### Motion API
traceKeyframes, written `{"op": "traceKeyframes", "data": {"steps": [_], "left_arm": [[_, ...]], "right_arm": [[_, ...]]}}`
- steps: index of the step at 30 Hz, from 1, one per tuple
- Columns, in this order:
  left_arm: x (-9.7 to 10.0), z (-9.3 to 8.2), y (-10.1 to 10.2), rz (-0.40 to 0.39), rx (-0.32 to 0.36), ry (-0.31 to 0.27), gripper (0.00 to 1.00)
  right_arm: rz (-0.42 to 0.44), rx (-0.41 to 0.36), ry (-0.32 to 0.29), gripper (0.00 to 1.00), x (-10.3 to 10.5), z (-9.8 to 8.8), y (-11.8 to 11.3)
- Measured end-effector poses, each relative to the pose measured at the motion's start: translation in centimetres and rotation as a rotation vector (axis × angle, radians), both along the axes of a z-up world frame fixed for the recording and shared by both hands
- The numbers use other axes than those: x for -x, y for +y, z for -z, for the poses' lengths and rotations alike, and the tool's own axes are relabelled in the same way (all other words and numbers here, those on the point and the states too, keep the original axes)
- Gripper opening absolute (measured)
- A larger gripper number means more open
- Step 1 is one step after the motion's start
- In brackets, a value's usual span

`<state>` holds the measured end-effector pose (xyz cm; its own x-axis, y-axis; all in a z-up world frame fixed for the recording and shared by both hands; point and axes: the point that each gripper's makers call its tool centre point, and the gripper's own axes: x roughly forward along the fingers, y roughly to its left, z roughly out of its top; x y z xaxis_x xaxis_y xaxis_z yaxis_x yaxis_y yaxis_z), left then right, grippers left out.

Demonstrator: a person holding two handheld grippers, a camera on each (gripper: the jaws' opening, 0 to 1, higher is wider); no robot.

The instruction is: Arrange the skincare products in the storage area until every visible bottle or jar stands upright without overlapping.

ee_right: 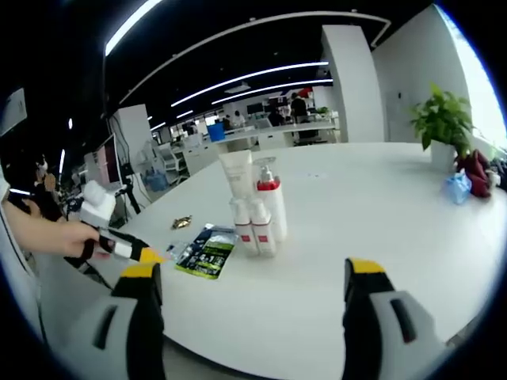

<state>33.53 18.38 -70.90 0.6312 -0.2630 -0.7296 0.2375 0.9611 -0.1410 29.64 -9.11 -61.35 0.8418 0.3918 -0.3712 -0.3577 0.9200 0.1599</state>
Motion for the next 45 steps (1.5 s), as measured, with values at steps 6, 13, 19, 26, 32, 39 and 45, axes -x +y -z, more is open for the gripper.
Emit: {"op": "traceKeyframes", "data": {"steps": [6,13,19,26,32,39,45], "left_arm": [[0.7,-1.3,-0.4,0.029,0.059,-0.045,0.72],[2.1,-2.2,0.2,0.025,0.102,-0.085,0.78],[3.3,-2.7,0.7,0.064,0.126,-0.122,0.89],[3.6,-4.0,0.6,0.094,0.161,-0.163,0.96],[3.5,-4.5,0.3,0.125,0.147,-0.192,0.97],[3.3,-4.4,0.9,0.088,0.154,-0.188,0.97],[3.1,-3.9,1.6,0.046,0.159,-0.158,0.97]], "right_arm": [[0.003,-0.006,0.005,0.96,0.1,0.1,-0.1],[0.000,0.002,0.008,0.96,0.2,0.2,0.0],[-0.006,0.010,0.012,0.96,0.2,0.3,0.1],[-0.013,0.022,0.014,0.96,0.3,0.4,0.3],[-0.014,0.029,0.013,0.96,0.4,0.3,0.3],[-0.011,0.031,0.011,0.96,0.5,0.3,0.3],[-0.014,0.038,0.013,0.96,0.5,0.4,0.3]]}}
